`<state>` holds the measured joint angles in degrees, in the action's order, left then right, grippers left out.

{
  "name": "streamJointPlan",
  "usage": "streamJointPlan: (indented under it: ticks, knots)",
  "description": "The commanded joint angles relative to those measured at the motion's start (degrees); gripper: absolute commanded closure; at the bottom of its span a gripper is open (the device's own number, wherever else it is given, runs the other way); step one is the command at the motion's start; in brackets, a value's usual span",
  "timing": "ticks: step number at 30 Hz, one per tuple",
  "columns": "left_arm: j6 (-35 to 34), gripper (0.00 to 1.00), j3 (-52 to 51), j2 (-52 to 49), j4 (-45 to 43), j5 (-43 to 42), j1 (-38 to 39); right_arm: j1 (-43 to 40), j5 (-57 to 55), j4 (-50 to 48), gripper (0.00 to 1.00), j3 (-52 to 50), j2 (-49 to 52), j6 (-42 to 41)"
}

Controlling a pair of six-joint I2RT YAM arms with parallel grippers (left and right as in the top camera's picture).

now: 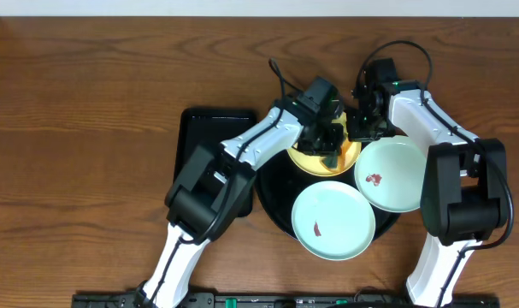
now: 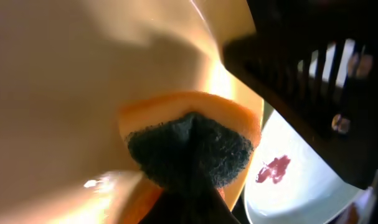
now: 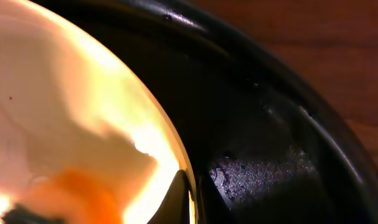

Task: Clean dirty plates on tray and stack at the side
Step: 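Return the sponge to the black rectangular tray with the left gripper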

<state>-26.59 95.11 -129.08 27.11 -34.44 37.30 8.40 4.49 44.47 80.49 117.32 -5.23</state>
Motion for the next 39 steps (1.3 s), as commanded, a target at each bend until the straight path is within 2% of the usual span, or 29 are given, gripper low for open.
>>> streamJointPlan:
  ticks: [1,7,10,14,18,20,22,30,33,37,38,39]
  knots:
    - [-0.28,0.92,-0.52,4.90,-0.20,-2.64,-4.33,0.70,-1.22,0.52,0.99,-1.22,0.35,-0.26]
    - [0.20,0.92,-0.52,12.87,1.44,-2.60,-10.95,0.70,-1.22,0.52,0.98,-1.22,0.35,-0.26]
    - [3.41,0.92,-0.55,16.83,6.56,-0.52,-14.43,0.70,-1.20,0.50,0.97,-1.22,0.35,-0.26]
    - [6.05,0.92,-0.55,20.83,19.78,14.34,-19.23,0.70,-1.20,0.42,0.94,-1.22,0.35,-0.26]
    - [6.25,0.92,-1.01,21.00,31.10,31.80,-22.77,0.70,-1.03,0.09,0.86,-1.22,0.35,-0.28]
    - [6.25,0.92,-2.58,20.68,32.89,34.34,-23.74,0.70,-1.01,-0.09,0.85,-1.22,0.35,-0.28]
    - [6.21,0.92,-5.44,20.59,31.78,33.81,-24.13,0.70,-1.01,-0.20,0.85,-1.22,0.35,-0.28]
    - [6.23,0.92,-19.58,20.59,18.05,33.83,-24.11,0.70,-1.01,-0.39,0.84,-1.22,0.35,-0.28]
    - [6.23,0.92,-21.77,20.59,15.45,33.81,-24.04,0.70,-1.01,-0.66,0.82,-1.22,0.35,-0.28]
    - [6.32,0.92,-22.60,20.59,14.78,33.81,-23.98,0.70,-1.01,-0.79,0.83,-1.22,0.35,-0.28]
    - [6.71,0.87,-22.67,20.57,14.75,33.83,-24.00,0.70,-0.98,-0.79,0.83,-1.22,0.35,-0.26]
    - [7.06,0.76,-22.69,20.50,14.75,33.83,-24.00,0.70,-1.01,-0.76,0.84,-1.22,0.35,-0.28]
